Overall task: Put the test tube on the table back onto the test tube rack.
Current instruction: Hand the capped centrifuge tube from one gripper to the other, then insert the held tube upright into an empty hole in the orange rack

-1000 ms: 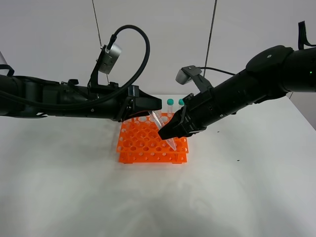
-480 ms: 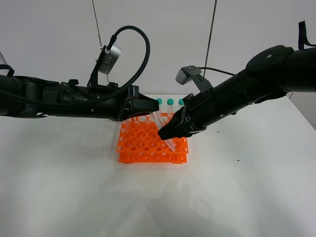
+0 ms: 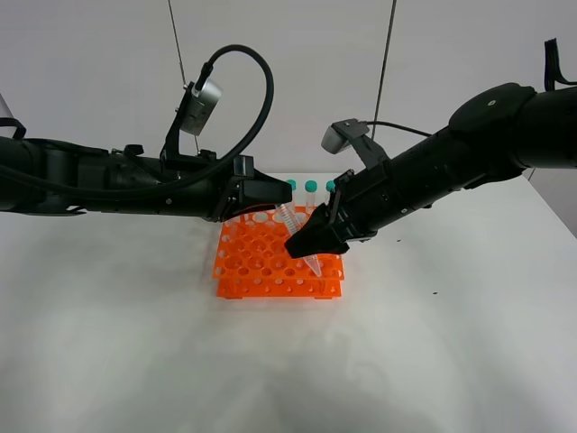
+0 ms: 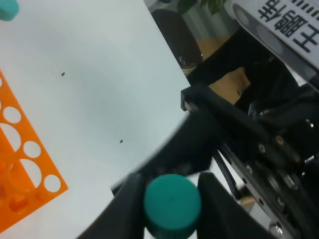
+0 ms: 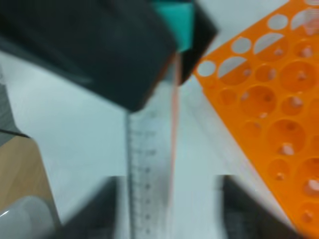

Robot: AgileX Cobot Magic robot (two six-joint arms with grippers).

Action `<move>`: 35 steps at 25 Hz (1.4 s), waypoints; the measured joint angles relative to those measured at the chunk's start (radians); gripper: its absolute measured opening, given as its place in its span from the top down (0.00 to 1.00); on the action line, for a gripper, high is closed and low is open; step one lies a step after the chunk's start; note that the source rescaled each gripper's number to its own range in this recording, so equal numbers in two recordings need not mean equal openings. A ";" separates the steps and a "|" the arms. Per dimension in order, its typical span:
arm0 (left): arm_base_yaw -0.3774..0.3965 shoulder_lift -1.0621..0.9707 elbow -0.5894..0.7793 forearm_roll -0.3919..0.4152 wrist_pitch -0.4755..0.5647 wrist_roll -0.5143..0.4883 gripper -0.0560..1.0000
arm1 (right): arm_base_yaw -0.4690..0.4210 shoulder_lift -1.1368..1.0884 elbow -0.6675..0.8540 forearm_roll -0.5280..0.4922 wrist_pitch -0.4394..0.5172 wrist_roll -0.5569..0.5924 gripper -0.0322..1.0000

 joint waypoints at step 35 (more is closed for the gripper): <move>0.000 0.000 0.000 0.000 0.003 0.000 0.95 | -0.155 0.053 -0.314 -0.930 0.282 1.114 0.00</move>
